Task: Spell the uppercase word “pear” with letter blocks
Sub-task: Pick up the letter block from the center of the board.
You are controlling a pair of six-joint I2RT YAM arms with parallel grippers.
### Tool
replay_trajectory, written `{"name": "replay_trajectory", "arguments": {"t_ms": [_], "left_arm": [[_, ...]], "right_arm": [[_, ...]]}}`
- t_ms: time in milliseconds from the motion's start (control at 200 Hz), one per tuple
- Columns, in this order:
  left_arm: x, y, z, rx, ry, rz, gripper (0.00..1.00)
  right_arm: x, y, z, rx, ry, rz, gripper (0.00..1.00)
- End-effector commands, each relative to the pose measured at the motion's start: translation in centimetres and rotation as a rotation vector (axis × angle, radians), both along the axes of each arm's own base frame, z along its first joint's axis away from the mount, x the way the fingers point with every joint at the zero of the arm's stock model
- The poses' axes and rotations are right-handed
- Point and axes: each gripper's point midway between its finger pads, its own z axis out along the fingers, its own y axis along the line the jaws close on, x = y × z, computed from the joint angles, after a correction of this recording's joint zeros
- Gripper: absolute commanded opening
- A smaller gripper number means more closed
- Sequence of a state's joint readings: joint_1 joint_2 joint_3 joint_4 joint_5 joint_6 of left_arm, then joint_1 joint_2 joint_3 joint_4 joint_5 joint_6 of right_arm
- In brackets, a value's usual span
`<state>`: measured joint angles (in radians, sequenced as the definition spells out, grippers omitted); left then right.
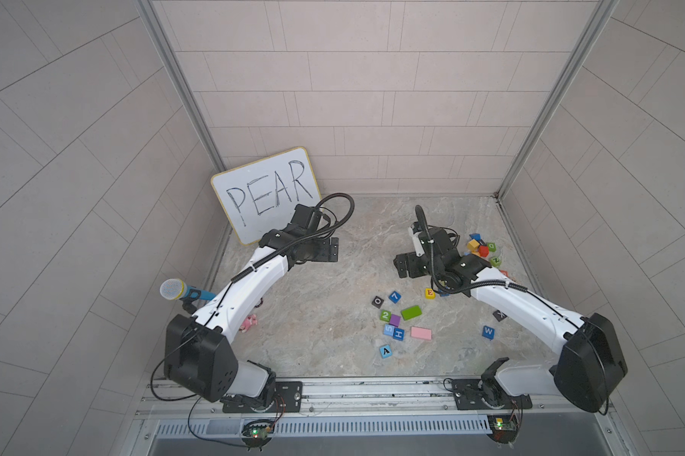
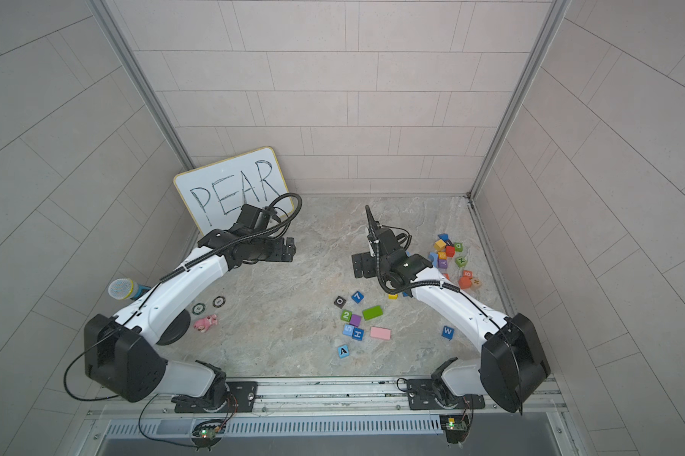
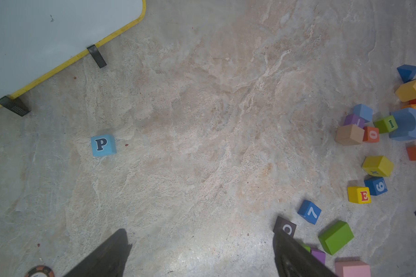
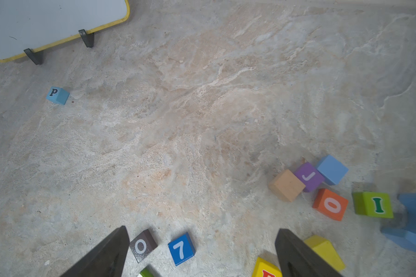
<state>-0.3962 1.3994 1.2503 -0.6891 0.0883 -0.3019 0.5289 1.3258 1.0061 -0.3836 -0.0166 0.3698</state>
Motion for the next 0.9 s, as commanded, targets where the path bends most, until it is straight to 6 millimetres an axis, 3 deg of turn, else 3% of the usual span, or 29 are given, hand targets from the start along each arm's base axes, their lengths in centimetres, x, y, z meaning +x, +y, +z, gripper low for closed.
{"name": "replay_trajectory", "arguments": {"t_ms": [0, 305, 625, 895], "left_arm": [[-1.9, -0.5, -0.6, -0.044, 0.042, -0.013, 0.98], [-4.9, -4.4, -4.3, -0.087, 0.124, -0.111, 0.94], [-5.0, -7.2, -5.1, -0.129, 0.153, -0.182, 0.93], [-5.0, -8.4, -5.2, -0.135, 0.163, -0.209, 0.93]], "right_arm": [[-1.7, -1.9, -1.1, -0.072, 0.053, -0.014, 1.0], [-4.6, -4.7, -4.2, -0.075, 0.14, -0.051, 0.98], [-4.0, -8.2, -5.2, -0.098, 0.169, -0.146, 0.91], [-4.6, -7.7, -6.8, -0.044, 0.242, -0.147, 0.81]]}}
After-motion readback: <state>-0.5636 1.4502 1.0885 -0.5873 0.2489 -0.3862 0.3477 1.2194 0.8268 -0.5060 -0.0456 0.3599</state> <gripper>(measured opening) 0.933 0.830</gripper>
